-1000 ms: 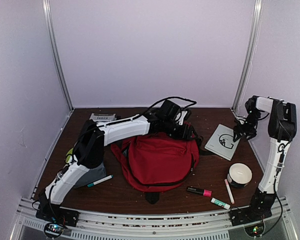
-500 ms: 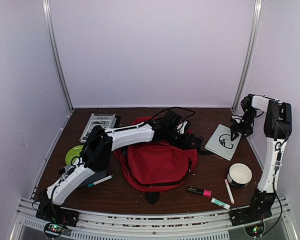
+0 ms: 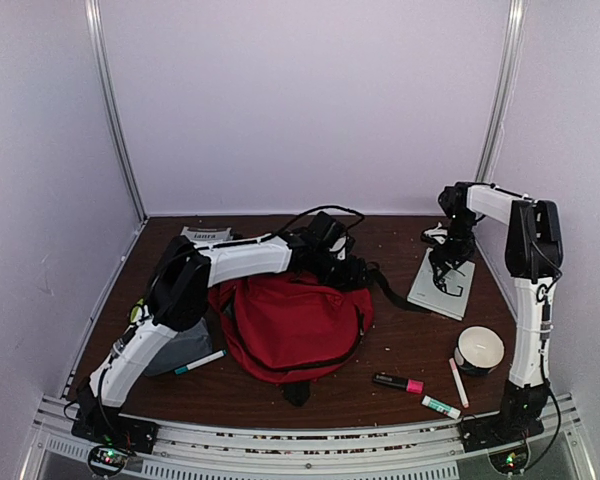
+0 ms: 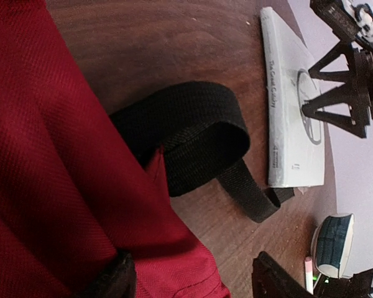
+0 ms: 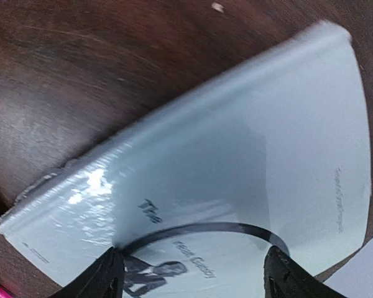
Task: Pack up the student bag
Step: Move the book to the corner of the board.
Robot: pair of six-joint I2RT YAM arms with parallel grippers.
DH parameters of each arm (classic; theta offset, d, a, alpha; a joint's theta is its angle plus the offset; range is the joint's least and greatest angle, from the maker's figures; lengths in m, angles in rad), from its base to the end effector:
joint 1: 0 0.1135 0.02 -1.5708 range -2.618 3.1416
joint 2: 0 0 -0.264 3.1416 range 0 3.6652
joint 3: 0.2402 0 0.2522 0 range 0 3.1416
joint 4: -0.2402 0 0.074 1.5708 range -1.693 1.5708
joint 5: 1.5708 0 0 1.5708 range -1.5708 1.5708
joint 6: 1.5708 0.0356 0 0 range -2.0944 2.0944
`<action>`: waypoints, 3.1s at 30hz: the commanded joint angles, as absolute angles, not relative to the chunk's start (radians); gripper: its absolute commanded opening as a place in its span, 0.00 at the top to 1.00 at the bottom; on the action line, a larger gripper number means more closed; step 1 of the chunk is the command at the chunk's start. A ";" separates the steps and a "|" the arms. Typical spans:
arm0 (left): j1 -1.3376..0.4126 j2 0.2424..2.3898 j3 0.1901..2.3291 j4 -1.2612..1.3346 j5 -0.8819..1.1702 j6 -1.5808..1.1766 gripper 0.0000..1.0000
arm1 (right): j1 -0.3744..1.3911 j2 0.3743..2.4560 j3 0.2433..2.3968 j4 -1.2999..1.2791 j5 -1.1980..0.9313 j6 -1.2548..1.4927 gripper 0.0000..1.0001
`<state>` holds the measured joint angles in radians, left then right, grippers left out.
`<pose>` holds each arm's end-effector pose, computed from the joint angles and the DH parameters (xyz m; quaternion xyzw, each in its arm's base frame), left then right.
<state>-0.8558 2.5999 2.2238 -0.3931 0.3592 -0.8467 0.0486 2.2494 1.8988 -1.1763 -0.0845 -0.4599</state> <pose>0.3663 -0.4410 0.1408 0.0738 0.9056 -0.3971 0.1293 0.4405 0.0244 0.1819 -0.2521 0.9665 0.0369 0.0301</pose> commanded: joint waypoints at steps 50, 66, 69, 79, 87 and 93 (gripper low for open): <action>-0.834 2.583 2.184 -0.251 0.499 -0.873 0.29 | 0.003 2.384 2.166 -1.448 -0.155 -0.546 0.11; -0.835 2.567 2.167 -0.226 0.519 -0.883 0.30 | -0.210 2.138 1.721 -1.027 -0.430 0.086 0.08; -0.835 2.555 2.145 -0.221 0.510 -0.882 0.30 | -0.203 2.203 1.796 -1.086 -0.436 0.067 0.09; -0.836 2.484 2.132 -0.330 0.417 -0.874 0.30 | -0.185 2.273 1.857 -1.090 -0.486 0.182 0.08; -0.827 2.456 2.131 -0.344 0.414 -0.878 0.31 | -0.104 2.369 1.909 -1.122 -0.638 0.153 0.12; -0.808 2.491 2.147 -0.275 0.374 -0.893 0.29 | -0.004 2.392 2.011 -1.200 -0.593 0.043 0.15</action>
